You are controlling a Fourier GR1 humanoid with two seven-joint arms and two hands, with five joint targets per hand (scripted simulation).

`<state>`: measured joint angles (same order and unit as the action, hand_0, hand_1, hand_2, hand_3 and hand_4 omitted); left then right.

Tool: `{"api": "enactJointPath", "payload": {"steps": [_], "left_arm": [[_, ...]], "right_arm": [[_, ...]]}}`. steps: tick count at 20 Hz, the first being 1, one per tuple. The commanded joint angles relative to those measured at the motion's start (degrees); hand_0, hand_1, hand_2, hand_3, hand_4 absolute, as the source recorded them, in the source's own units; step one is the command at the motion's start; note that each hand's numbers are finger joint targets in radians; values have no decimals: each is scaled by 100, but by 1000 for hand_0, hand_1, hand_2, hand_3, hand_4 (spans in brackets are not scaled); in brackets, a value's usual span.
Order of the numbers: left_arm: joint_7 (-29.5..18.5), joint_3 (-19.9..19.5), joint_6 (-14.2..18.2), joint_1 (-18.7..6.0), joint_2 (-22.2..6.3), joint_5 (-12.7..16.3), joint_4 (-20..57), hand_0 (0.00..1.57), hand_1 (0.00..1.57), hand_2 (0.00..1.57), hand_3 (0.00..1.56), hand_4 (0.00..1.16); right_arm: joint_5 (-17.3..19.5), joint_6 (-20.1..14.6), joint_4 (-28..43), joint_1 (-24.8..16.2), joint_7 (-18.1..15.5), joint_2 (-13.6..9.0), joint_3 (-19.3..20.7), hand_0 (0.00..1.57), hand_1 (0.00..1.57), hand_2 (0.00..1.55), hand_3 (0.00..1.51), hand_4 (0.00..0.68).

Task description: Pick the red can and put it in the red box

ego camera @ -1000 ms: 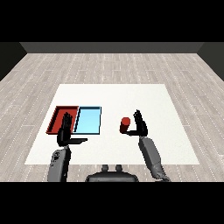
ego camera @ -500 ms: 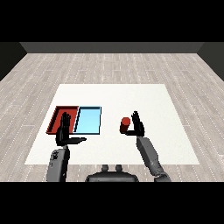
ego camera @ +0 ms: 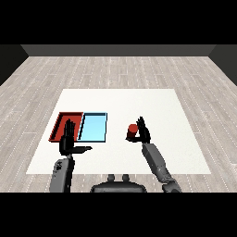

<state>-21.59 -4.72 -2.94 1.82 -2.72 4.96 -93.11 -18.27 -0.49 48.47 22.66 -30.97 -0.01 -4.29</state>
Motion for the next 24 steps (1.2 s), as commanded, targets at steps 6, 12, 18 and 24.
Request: {"api": "enactJointPath", "payload": {"steps": [6,12,18,24], "left_arm": [[27,130,27,206,69,-60,-193,0,0,0,0,0],[239,-31,42,-143,-35,62,-80,0,0,0,0,0],[-73,75,170,-2,57,-187,16,0,0,0,0,0],[-261,209,52,274,143,-164,-62,0,0,0,0,0]], "right_arm": [[-20,-113,101,263,503,-75,139,0,0,0,0,0],[-330,-179,-560,388,-131,-1,-172,0,0,0,0,0],[-234,-22,-1137,591,-505,1,-99,0,0,0,0,0],[-229,-138,-677,636,21,0,-170,0,0,0,0,0]]}}
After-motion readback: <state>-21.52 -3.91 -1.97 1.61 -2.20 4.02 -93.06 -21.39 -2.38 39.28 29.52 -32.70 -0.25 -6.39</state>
